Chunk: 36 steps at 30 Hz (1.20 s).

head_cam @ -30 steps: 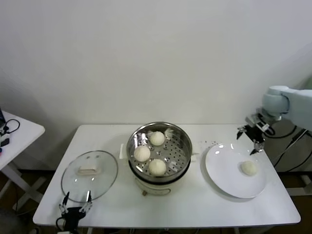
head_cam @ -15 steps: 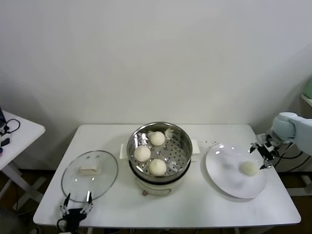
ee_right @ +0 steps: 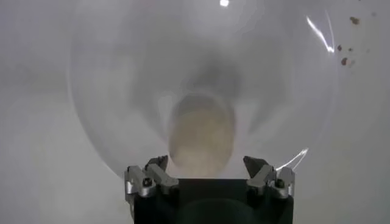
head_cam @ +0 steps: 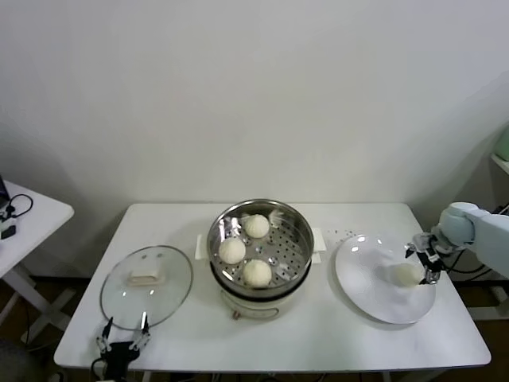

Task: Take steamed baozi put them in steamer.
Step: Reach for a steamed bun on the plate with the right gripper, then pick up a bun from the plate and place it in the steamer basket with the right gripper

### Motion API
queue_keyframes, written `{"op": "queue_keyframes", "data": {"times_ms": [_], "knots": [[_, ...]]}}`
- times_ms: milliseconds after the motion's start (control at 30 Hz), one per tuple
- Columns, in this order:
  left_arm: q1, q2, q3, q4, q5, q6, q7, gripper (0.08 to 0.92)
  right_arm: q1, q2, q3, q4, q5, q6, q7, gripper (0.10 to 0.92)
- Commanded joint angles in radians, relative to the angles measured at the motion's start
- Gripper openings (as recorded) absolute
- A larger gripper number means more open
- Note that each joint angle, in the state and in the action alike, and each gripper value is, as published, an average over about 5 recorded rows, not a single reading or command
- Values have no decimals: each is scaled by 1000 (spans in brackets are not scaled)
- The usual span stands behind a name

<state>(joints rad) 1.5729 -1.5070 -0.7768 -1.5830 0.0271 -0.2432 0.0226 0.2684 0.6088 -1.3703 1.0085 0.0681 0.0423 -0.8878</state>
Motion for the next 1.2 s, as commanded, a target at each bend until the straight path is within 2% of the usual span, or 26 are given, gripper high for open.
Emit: {"op": "queue_keyframes", "data": {"times_ms": [33,300,533,733,900,1033,1200], "knots": [[-1,-2,2,0,2,2,-1,823,-71,-1,72,-11,-23,-11,16,795],[-1,-2,3,-3,2,2,0,823,-34,-12,54,18,14,-21,-7,702],[2,-3,4,-7,5,2,0,823,115,-11,-51,57,93,-23,-30,629],[8,0,2,-14,6,2,-1,823,473,-11,-354,200,303,-46,-63,621],[8,2,2,-19,5,5,0,823,818,57,-574,369,507,-91,-82,627],[7,3,6,-27,6,8,0,823,970,132,-593,476,631,-138,-83,628],[9,3,8,-41,4,9,1,823,988,194,-497,580,762,-230,-45,628]]}}
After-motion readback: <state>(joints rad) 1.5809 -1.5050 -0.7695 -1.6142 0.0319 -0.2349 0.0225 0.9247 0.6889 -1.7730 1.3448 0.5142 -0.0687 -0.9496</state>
